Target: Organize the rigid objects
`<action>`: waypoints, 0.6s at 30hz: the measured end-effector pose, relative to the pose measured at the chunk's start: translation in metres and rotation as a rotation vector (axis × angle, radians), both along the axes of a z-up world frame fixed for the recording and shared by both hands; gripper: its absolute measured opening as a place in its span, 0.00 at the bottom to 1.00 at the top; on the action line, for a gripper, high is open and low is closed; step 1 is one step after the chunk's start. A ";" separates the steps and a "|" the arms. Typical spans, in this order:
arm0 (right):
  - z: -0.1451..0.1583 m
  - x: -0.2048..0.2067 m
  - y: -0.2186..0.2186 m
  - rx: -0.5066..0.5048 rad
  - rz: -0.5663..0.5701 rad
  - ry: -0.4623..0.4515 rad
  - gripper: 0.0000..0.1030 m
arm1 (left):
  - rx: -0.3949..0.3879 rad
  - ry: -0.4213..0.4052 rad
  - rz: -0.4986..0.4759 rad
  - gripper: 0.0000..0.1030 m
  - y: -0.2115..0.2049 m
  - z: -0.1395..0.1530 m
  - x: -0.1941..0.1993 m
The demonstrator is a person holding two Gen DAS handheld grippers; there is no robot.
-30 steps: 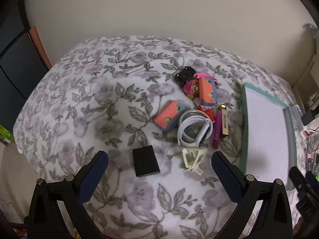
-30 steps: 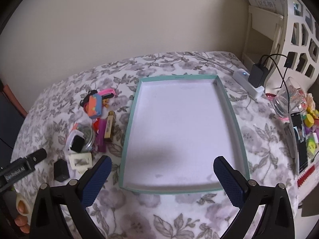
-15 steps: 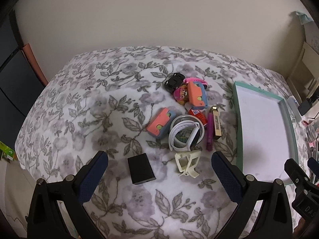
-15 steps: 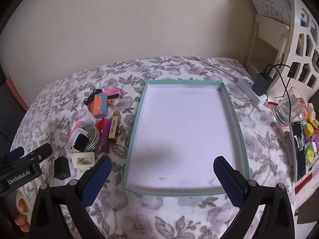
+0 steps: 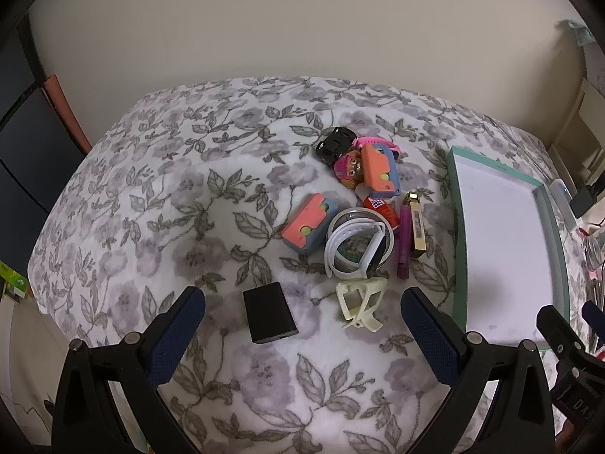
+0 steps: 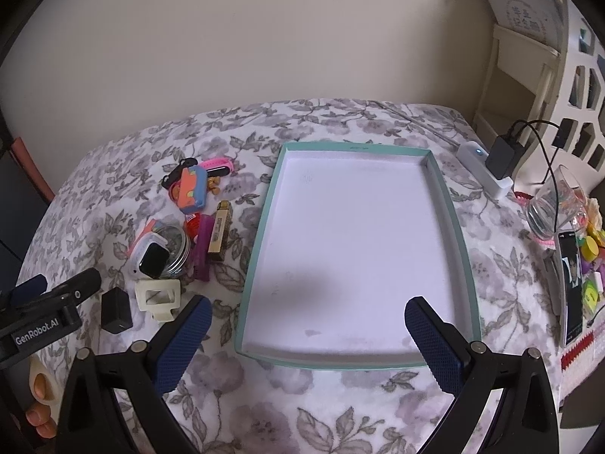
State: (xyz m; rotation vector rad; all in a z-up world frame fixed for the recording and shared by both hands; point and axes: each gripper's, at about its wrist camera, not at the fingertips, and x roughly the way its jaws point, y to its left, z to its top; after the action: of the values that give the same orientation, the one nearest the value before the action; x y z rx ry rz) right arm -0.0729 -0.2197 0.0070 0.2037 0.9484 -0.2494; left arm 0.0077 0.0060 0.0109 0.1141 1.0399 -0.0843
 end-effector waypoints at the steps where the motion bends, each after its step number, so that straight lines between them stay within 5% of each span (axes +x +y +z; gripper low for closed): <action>1: -0.001 0.001 0.001 0.007 0.004 0.002 1.00 | -0.003 0.004 0.002 1.00 0.001 -0.001 0.001; 10: -0.002 0.033 0.051 -0.007 0.171 0.016 1.00 | -0.015 0.071 0.171 1.00 0.041 -0.019 0.026; 18: -0.034 0.069 0.096 -0.003 0.313 0.092 1.00 | -0.031 0.160 0.255 1.00 0.059 -0.044 0.041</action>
State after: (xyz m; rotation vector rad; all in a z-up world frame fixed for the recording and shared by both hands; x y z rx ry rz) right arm -0.0040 -0.1236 -0.0268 0.0395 1.0557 0.0287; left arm 0.0491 0.0649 -0.0329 -0.0550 1.2044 0.1231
